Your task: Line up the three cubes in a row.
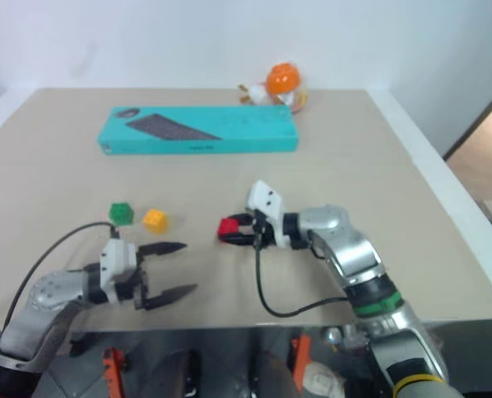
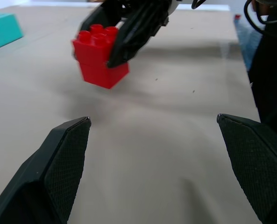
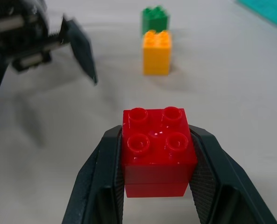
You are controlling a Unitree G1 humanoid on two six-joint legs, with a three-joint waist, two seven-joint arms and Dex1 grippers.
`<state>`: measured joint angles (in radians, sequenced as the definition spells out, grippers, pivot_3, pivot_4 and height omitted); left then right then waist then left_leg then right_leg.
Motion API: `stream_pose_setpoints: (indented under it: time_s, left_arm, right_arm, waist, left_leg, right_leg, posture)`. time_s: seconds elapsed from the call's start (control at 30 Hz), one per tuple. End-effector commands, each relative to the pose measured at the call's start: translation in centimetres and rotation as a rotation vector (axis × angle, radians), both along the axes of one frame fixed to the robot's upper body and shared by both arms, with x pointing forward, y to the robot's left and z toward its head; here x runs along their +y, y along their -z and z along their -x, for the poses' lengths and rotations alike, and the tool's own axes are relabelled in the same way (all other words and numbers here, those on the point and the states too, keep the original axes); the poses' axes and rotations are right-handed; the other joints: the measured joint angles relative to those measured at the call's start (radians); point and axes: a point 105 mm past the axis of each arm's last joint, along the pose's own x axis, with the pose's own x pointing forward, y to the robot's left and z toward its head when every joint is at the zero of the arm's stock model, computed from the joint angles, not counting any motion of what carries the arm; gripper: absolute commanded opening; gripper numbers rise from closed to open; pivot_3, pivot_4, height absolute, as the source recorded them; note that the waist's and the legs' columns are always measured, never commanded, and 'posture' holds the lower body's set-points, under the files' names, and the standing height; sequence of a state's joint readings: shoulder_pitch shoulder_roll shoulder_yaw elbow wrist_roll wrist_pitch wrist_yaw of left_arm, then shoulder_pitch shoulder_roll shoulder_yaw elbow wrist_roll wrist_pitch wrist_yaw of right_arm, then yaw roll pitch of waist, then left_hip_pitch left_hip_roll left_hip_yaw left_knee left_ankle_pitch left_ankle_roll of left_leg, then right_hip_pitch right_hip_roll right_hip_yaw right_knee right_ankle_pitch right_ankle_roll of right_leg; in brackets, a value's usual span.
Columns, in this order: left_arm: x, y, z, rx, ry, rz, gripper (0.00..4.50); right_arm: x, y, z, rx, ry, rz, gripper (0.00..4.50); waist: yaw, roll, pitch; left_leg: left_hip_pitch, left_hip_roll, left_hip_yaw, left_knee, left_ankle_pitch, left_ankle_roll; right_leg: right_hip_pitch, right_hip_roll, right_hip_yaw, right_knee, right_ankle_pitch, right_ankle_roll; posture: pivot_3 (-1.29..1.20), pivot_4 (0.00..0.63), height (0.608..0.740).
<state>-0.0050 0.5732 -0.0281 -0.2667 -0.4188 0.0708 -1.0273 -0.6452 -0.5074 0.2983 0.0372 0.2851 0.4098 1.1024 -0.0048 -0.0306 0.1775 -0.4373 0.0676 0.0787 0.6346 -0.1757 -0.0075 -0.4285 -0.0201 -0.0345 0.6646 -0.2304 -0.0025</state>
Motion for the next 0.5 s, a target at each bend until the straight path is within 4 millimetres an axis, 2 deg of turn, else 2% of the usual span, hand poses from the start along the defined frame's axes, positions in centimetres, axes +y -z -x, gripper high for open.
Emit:
stream_pose_setpoints:
  time_s: [0.03, 0.2, 0.5]
  left_arm:
    - [0.5, -1.3, 0.1, -0.060, -0.025, 0.003, 4.50]
    - [1.3, -1.2, 0.1, -0.059, -0.067, -0.006, 4.50]
    - [1.7, -1.2, 0.4, -0.057, -0.084, -0.019, 4.50]
  right_arm:
    - [0.2, -0.7, -0.2, -0.048, -0.074, 0.023, 1.26]
    - [-0.9, 0.1, -1.2, -0.052, -0.106, 0.077, 1.26]
    - [-1.5, 0.7, -1.7, -0.040, -0.110, 0.065, 1.26]
  waist:
    - [0.000, 0.000, 0.000]
    - [0.001, 0.000, 0.000]
    - [0.003, 0.000, 0.000]
  left_leg:
    - [0.000, 0.000, 0.000, 0.000, 0.000, 0.000]
    - [0.000, 0.000, 0.000, 0.000, 0.000, 0.000]
    - [0.000, 0.000, 0.001, 0.000, 0.000, 0.000]
  right_leg:
    - [0.000, 0.000, 0.000, 0.000, 0.000, 0.000]
    - [0.000, -0.001, 0.000, 0.000, 0.000, 0.000]
    - [0.000, 0.000, 0.000, 0.000, 0.000, -0.001]
  posture:
    - [0.00, 0.150, 0.740]
    - [0.00, 0.150, 0.740]
    - [0.00, 0.150, 0.740]
